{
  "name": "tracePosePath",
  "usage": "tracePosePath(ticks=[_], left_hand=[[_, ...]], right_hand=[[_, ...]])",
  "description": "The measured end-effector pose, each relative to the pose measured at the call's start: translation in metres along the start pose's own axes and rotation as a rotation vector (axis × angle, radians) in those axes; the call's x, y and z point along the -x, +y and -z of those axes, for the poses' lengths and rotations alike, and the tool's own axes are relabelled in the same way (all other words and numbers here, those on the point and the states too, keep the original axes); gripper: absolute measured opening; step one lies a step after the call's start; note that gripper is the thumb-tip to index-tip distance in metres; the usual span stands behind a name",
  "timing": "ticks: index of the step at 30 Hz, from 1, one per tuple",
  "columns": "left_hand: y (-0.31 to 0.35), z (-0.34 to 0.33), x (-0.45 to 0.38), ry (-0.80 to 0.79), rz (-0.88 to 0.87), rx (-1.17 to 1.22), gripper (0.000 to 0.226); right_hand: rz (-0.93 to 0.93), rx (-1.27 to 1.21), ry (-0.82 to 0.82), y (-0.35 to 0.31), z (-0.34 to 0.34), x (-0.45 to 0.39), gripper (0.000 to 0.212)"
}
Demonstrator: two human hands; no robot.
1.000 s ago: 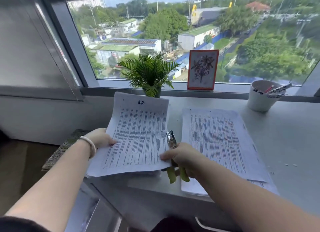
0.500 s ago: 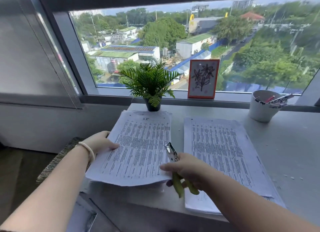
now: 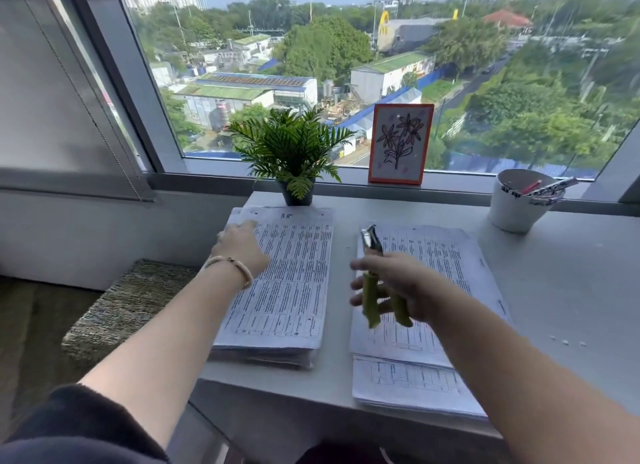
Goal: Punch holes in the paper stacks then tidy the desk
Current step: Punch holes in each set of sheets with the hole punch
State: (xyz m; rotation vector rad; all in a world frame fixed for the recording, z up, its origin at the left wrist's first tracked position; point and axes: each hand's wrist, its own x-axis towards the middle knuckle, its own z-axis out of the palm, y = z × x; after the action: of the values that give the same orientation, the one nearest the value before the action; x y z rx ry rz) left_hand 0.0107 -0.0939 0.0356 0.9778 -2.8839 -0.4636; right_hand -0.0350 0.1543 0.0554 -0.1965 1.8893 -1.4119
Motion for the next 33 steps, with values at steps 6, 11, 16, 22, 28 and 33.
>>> tracePosePath(ticks=[6, 11, 16, 22, 28, 33], left_hand=[[0.097, -0.05, 0.046, -0.303, -0.199, 0.403, 0.051], [0.121, -0.078, 0.057, -0.346, -0.117, 0.442, 0.059], [0.132, -0.077, 0.073, -0.294, -0.135, 0.399, 0.064], [0.14, -0.085, 0.088, -0.2, -0.228, 0.315, 0.067], [0.139, -0.084, 0.076, -0.253, -0.098, 0.711, 0.078], [0.135, -0.075, 0.065, -0.791, 0.277, 0.933, 0.048]], right_hand=[[-0.05, 0.655, 0.582, 0.025, 0.104, 0.011, 0.023], [-0.321, 0.923, 0.621, 0.067, 0.122, 0.021, 0.029], [-0.261, 0.946, 0.641, 0.079, 0.114, 0.021, 0.051], [-0.214, 1.06, 0.649, 0.09, 0.114, 0.024, 0.062], [-0.206, 1.064, 0.641, 0.093, 0.119, 0.021, 0.061], [-0.157, 1.074, 0.614, 0.096, 0.125, 0.025, 0.055]])
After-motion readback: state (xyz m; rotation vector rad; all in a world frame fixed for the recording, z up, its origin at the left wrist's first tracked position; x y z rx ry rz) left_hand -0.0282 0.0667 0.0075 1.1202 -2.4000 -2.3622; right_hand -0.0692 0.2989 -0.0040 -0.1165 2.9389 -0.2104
